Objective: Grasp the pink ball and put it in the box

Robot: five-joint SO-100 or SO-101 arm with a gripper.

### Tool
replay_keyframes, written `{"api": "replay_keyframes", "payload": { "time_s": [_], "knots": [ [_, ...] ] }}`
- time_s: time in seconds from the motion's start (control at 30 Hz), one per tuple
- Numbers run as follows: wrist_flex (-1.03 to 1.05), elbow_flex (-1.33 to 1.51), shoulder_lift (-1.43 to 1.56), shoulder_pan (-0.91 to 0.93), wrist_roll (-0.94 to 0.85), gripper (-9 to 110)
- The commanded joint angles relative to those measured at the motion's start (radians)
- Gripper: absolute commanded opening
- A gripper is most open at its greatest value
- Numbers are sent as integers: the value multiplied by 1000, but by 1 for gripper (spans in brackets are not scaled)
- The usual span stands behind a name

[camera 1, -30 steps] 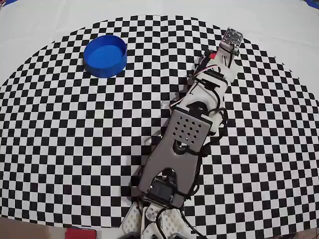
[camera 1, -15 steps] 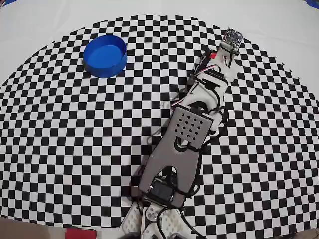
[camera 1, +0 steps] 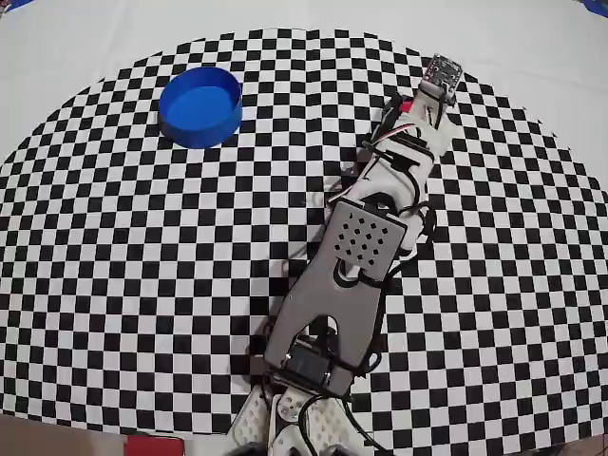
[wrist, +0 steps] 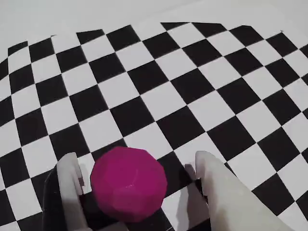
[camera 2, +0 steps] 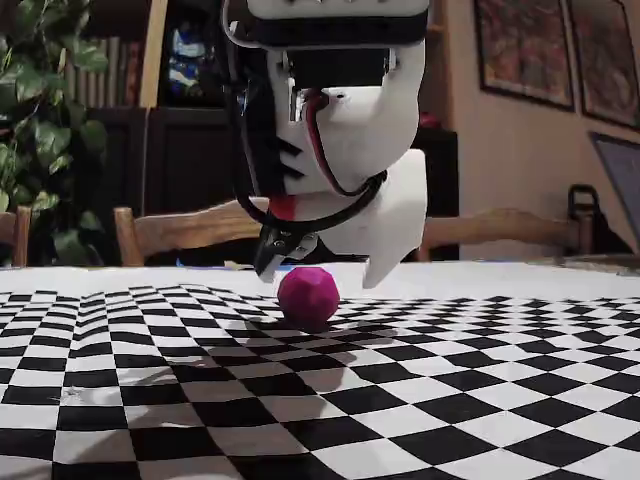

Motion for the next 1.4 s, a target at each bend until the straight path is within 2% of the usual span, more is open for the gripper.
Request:
{"api": "replay_keyframes", "payload": {
  "time_s": [0.0, 1.37],
  "knots": [
    [8, -60, 0, 5, 8, 28],
    [18, -181, -98, 0, 8, 28]
  ]
}}
